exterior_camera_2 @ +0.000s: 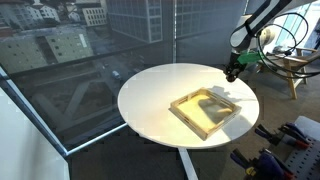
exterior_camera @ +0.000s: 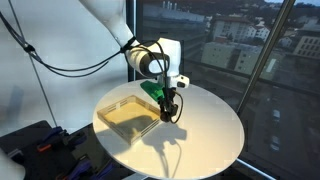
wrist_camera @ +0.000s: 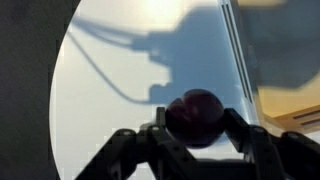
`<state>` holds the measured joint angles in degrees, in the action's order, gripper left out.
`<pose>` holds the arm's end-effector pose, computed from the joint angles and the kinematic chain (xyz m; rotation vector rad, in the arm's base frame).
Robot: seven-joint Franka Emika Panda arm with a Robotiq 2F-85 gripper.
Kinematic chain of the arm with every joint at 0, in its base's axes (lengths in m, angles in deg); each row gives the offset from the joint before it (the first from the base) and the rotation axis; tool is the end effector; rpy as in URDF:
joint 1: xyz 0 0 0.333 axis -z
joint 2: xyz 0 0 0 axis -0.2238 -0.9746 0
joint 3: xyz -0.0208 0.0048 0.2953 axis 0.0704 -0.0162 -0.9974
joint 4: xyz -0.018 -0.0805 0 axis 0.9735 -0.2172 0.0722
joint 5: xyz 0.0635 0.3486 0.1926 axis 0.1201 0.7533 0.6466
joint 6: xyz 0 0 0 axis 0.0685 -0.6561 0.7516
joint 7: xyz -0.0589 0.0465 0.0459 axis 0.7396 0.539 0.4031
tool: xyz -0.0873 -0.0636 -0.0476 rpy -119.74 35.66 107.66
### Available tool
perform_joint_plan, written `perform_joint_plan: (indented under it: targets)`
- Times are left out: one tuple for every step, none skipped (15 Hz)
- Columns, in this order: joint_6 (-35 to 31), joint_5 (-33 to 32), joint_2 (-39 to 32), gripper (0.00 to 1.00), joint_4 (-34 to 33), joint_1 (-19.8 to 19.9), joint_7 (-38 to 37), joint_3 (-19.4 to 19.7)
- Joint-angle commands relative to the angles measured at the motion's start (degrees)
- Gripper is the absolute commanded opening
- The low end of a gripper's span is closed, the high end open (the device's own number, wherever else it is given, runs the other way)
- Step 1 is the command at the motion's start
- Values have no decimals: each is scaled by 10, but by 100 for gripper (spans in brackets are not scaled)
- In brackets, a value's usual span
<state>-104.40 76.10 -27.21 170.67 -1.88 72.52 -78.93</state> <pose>0.5390 -0.2176 0.1890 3.0125 -0.6357 0.0261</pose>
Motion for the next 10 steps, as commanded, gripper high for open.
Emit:
perform_joint_plan:
  targets:
    - [14,15,-25,36,-37,16,6,-4]
    - [15,16,-31,36,-43,19,6,-5]
    - [16,16,-36,36,-49,21,7,-5]
    - [17,17,-41,36,-54,24,7,-5]
    - [18,17,-46,36,-59,26,7,-4]
    - [18,17,-50,36,-63,28,7,-5]
    - [19,17,-55,36,-68,29,7,-4]
    - [19,16,-59,36,-72,30,6,-4]
    - [19,15,-63,36,-75,31,6,-3]
    - [19,14,-67,36,-78,32,6,-3]
